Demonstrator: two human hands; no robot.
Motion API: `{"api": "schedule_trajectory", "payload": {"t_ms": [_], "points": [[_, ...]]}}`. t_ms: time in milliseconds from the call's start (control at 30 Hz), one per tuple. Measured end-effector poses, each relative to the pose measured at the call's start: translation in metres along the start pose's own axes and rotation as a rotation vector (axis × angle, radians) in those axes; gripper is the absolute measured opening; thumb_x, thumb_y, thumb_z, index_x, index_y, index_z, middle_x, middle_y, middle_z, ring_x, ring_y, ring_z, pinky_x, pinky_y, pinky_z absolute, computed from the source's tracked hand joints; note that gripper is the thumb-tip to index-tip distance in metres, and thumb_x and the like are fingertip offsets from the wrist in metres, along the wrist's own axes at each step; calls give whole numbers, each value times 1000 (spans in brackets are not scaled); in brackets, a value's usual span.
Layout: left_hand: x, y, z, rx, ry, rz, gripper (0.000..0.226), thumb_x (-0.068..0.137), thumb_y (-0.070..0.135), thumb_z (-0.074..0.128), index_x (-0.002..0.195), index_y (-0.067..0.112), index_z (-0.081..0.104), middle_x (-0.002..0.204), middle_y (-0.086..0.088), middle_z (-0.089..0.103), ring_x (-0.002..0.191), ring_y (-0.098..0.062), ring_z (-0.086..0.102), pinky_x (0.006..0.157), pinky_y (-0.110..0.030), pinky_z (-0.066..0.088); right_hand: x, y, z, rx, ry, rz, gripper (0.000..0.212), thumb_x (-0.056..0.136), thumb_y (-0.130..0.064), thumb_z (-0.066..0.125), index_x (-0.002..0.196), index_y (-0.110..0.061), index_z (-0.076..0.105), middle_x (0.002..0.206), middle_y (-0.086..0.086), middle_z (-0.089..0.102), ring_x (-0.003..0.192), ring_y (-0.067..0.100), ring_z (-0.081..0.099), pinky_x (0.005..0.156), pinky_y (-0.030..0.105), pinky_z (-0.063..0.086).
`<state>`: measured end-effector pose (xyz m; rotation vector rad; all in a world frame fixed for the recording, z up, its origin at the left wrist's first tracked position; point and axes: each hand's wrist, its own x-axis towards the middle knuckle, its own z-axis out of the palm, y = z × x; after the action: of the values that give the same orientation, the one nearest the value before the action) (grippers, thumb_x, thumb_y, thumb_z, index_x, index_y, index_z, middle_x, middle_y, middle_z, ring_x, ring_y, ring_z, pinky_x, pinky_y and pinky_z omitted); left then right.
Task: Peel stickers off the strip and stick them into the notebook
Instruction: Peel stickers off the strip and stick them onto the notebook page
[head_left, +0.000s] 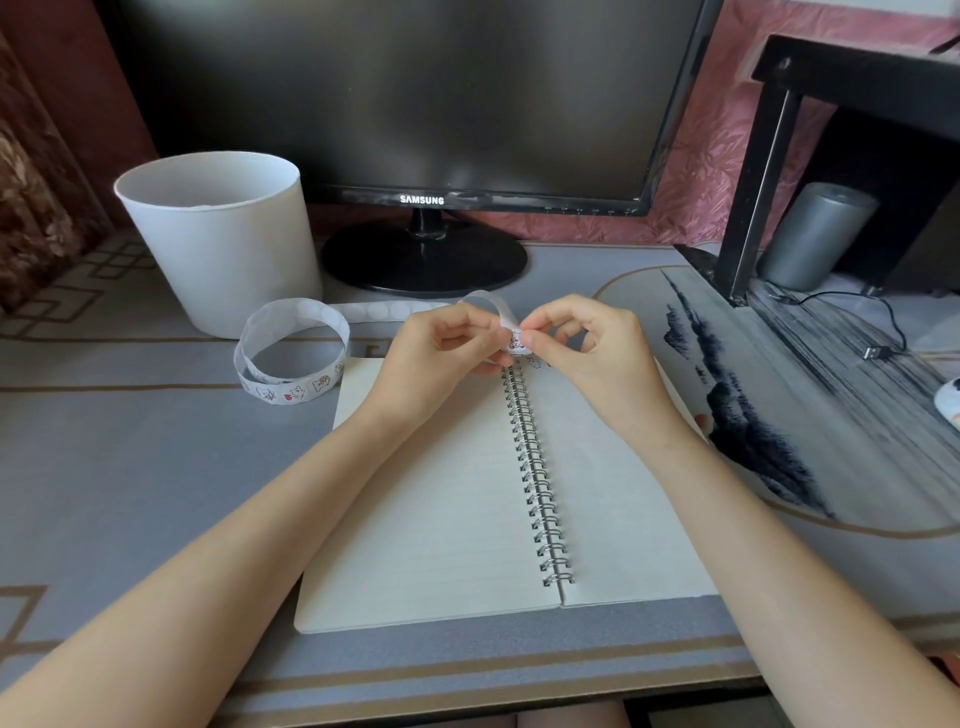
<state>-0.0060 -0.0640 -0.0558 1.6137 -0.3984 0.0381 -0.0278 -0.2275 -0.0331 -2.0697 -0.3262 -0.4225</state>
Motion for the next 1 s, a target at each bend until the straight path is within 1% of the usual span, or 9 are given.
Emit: {"api": "schedule_trajectory", "payload": {"t_ms": [133, 233, 400, 567, 733, 800, 867, 933, 1000], "points": [[0, -1, 1, 2, 5, -10, 9, 90, 3, 61, 85, 7, 67, 85, -14, 72, 75, -13, 69, 75, -23, 57, 0, 1, 0, 16, -9, 26, 5, 82, -7, 70, 86, -4, 70, 59, -17, 58, 44, -4, 46, 51, 4, 33], [0, -3, 1, 10, 17, -21, 6, 90, 3, 61, 89, 2, 67, 86, -18, 72, 77, -15, 70, 76, -24, 57, 1, 5, 0, 19, -33, 34, 6, 81, -8, 72, 84, -4, 70, 62, -20, 59, 45, -3, 46, 52, 5, 33], [-1, -1, 3, 7, 29, -41, 9, 91, 4, 61, 88, -1, 68, 83, -17, 71, 76, -13, 69, 71, -19, 55, 4, 15, 2, -19, -50, -10, 5, 79, -13, 74, 78, -12, 69, 78, -11, 58, 62, 3, 48, 61, 11, 33], [0, 2, 2, -60, 44, -103, 11, 91, 5, 60, 83, 2, 67, 77, -12, 70, 74, -14, 69, 68, -21, 56, 3, 18, 3, -172, -43, -197, 5, 80, -15, 70, 80, -16, 66, 88, -6, 58, 79, 14, 52, 73, 26, 40], [0, 3, 0, -115, 63, -156, 12, 91, 7, 60, 81, 4, 66, 73, -5, 68, 70, -12, 68, 59, -23, 55, 3, 20, 3, -201, -45, -251, 1, 81, -18, 69, 81, -18, 68, 103, -5, 51, 105, 19, 51, 95, 23, 36], [1, 3, 0, -94, 79, -158, 13, 91, 9, 60, 80, 5, 66, 73, -5, 67, 68, -11, 67, 54, -22, 53, 3, 20, 3, -180, -57, -249, 2, 81, -18, 69, 82, -18, 68, 103, -4, 50, 106, 19, 49, 95, 21, 35], [1, 3, -1, -83, 95, -153, 15, 91, 10, 61, 78, 6, 65, 68, 0, 66, 65, -9, 66, 52, -21, 52, 3, 17, 2, -144, -59, -247, 3, 81, -17, 70, 83, -18, 68, 102, -3, 53, 102, 14, 48, 87, 14, 32], [1, 3, -2, -59, 102, -150, 15, 92, 11, 61, 77, 7, 65, 67, 1, 66, 63, -8, 64, 51, -20, 51, 2, 13, 0, -102, -91, -210, 4, 82, -15, 70, 82, -17, 67, 97, -2, 59, 93, 9, 47, 75, 10, 32], [1, 2, -2, -39, 101, -152, 15, 92, 12, 61, 78, 8, 65, 70, -3, 66, 63, -9, 64, 51, -21, 51, 2, 10, -5, 8, -141, -88, 3, 83, -11, 70, 83, -12, 67, 87, -5, 63, 77, 1, 50, 66, 10, 34]]}}
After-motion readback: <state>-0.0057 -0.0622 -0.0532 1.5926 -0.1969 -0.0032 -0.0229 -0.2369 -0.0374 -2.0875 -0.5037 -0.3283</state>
